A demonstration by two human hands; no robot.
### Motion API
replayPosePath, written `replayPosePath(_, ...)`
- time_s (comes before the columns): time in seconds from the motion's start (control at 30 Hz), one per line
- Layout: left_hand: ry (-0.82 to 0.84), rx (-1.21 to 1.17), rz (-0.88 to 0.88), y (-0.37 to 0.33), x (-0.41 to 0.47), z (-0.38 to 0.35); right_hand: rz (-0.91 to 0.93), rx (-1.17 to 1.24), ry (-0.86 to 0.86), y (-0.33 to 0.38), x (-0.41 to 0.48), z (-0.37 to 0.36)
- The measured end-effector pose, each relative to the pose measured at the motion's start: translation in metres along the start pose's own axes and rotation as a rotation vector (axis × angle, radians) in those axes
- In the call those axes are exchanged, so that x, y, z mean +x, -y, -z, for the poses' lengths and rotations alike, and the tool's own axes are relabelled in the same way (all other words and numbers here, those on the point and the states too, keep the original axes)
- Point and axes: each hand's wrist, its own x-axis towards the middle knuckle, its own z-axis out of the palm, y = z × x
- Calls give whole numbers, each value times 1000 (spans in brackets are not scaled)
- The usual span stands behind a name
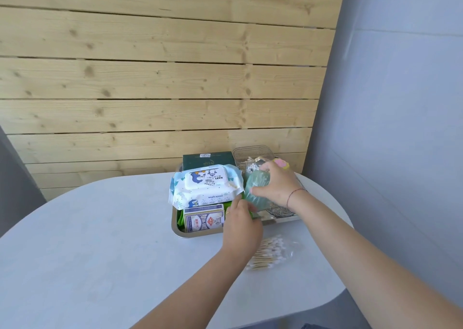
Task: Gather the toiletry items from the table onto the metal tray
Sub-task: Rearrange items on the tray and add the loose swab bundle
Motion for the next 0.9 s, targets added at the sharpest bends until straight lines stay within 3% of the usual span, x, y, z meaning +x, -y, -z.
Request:
replayPosePath(0.4,69,93,28,2,-2,0,90,-223,-75,3,18,-21)
replayPosePath(0.57,157,362,-49,10,0,-1,163,-364,-127,7,20,-24)
replayPosePath(0.73,143,528,-51,8,-1,-6,167,-424,-99,9,21,-31)
replayPosePath(0.9,124,472,-55,10,-3,-7,152,-438,-137,3,23,-35)
